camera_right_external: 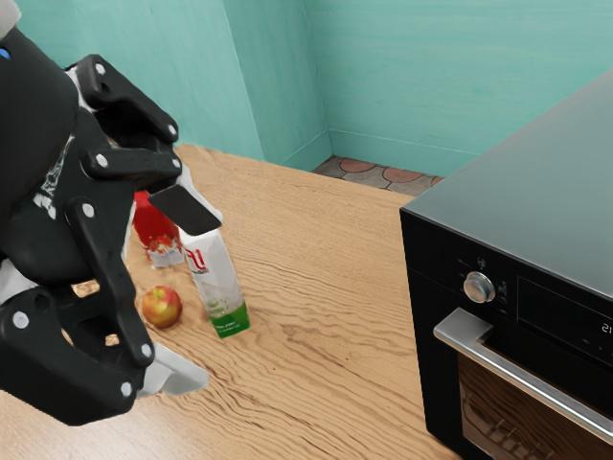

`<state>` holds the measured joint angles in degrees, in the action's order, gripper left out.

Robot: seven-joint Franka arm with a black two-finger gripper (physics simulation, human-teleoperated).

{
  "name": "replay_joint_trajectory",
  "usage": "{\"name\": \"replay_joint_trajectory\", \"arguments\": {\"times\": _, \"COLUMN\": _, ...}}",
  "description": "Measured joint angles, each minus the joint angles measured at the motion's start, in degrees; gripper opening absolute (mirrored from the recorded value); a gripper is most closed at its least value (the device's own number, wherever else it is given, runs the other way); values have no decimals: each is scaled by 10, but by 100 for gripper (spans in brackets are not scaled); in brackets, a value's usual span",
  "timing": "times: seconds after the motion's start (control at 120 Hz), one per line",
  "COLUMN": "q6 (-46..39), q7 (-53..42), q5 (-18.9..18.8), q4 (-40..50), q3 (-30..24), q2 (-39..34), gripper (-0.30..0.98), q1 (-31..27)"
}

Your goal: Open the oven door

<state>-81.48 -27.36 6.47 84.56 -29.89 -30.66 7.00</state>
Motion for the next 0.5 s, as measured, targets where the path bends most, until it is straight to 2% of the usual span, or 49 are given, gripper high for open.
{"name": "replay_joint_trajectory", "arguments": {"times": 0.042, "q6": -20, "q7": -42, "q5": 13, "q4": 20, "q3": -9, "q2": -8, "gripper": 69, "q1": 34}}
{"name": "replay_joint_trajectory", "arguments": {"times": 0.117, "q6": -47, "q7": -109, "q5": 12, "q4": 28, "q3": -52, "q2": 18, "gripper": 69, "q1": 54}}
{"name": "replay_joint_trajectory", "arguments": {"times": 0.25, "q6": -103, "q7": -210, "q5": 1, "q4": 75, "q3": -89, "q2": 37, "gripper": 69, "q1": 61}}
{"name": "replay_joint_trajectory", "arguments": {"times": 0.5, "q6": -172, "q7": -325, "q5": -23, "q4": 79, "q3": -119, "q2": 100, "gripper": 69, "q1": 60}}
